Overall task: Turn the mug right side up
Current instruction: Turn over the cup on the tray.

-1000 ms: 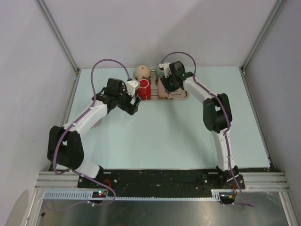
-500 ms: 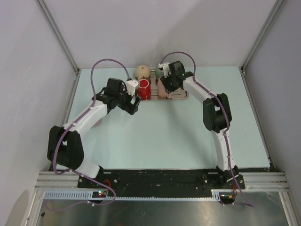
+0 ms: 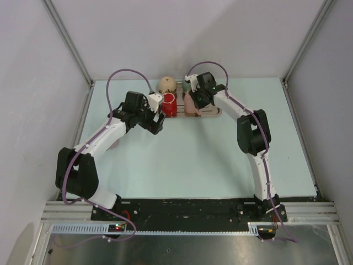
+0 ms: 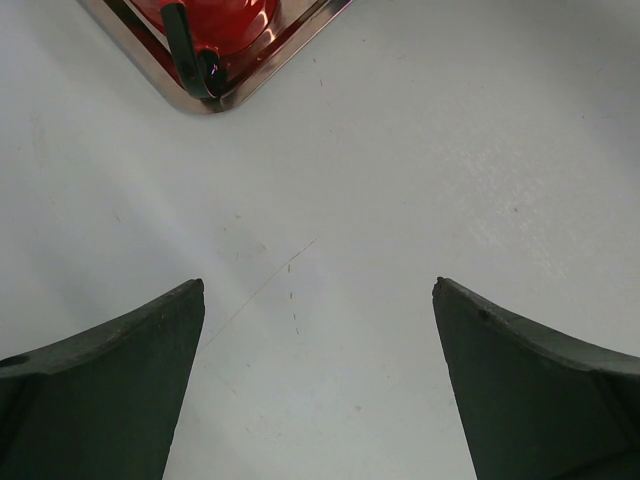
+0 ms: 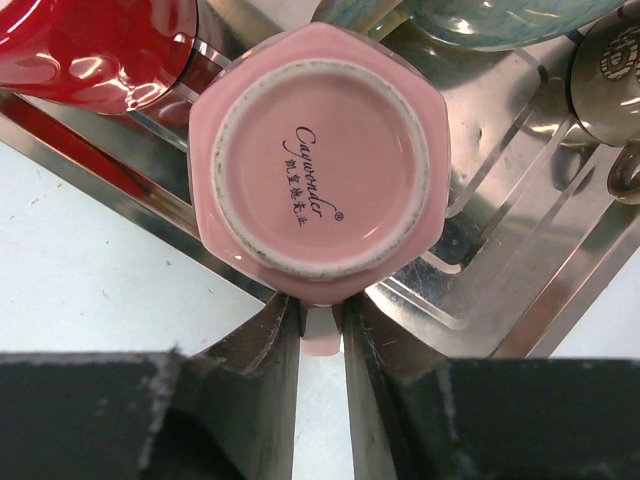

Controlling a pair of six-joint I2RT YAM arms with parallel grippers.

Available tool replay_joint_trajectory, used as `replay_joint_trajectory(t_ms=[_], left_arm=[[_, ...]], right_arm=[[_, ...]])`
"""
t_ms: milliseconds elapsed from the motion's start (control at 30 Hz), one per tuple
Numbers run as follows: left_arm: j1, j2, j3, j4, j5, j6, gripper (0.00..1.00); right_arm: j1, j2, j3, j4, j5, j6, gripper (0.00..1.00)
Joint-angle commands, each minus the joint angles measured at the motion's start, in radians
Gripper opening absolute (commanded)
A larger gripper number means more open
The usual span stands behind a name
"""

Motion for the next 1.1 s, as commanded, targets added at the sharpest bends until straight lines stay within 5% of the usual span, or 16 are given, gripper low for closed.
replay_joint_trajectory(t_ms=[0, 200, 1067], left_arm=[[-0.006, -0.026, 0.002, 0.029, 0.021, -0.019, 1.00], [-0.006, -0.027, 0.003, 0.032, 0.030, -0.025, 1.00], [-0.006, -0.039, 0.012, 0.047, 0.067, -0.043, 1.00]], right_arm=[[0.004, 0.011, 0.035, 0.002, 0.001, -0.007, 0.19], [0.006, -0.021, 0.016, 0.006, -0.006, 0.000, 0.01], [-0.037, -0.201, -0.047, 0.060, -0.172, 0.141, 0.00]])
